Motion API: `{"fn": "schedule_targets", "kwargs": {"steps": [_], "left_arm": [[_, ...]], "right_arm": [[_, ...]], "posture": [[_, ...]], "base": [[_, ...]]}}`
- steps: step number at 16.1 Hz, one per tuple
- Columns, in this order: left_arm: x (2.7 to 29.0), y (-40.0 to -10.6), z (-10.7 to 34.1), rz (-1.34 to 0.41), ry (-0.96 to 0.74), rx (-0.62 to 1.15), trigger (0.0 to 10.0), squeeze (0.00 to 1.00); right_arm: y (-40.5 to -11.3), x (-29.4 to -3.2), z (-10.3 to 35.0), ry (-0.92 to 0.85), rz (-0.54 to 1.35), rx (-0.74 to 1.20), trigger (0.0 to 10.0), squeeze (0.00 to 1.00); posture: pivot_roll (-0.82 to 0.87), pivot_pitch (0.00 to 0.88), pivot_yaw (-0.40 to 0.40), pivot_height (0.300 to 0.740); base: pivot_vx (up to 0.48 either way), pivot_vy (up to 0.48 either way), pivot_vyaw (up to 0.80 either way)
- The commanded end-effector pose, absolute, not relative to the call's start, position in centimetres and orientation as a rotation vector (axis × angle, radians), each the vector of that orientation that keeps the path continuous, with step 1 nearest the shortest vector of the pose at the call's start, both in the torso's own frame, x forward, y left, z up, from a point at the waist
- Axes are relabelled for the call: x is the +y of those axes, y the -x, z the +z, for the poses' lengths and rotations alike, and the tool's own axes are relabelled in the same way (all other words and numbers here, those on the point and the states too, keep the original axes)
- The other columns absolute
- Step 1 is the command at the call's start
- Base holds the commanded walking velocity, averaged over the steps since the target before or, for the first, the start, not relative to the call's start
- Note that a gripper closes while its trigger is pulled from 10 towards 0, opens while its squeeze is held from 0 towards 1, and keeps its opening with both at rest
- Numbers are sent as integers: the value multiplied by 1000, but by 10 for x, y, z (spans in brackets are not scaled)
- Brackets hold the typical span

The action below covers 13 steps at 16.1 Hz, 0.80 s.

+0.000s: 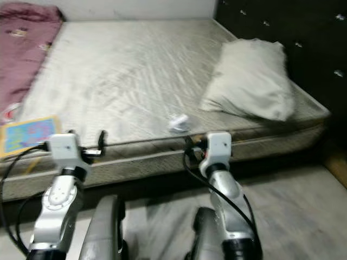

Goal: Clean up the room

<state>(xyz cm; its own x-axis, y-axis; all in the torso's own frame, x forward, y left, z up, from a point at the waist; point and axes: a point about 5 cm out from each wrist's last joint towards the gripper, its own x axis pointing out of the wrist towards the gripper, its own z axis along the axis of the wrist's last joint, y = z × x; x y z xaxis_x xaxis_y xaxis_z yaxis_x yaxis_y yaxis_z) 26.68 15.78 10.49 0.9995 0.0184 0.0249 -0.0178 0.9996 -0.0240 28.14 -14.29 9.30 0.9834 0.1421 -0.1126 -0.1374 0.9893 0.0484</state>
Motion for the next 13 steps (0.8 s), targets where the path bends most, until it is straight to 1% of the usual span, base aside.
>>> {"fn": "schedule_targets", "kwargs": {"steps": [1, 13], "left_arm": [[163, -266, 104, 33, 26, -22, 10000, 0], [162, -267, 105, 16, 41, -21, 10000, 0]], "right_arm": [[-284, -136, 98, -40, 171, 95, 10000, 0], [-286, -137, 98, -65, 159, 98, 10000, 0]], "posture": [[48, 2, -28, 542], [47, 19, -25, 542]], "base": [[315, 0, 800], [352, 0, 0]]}}
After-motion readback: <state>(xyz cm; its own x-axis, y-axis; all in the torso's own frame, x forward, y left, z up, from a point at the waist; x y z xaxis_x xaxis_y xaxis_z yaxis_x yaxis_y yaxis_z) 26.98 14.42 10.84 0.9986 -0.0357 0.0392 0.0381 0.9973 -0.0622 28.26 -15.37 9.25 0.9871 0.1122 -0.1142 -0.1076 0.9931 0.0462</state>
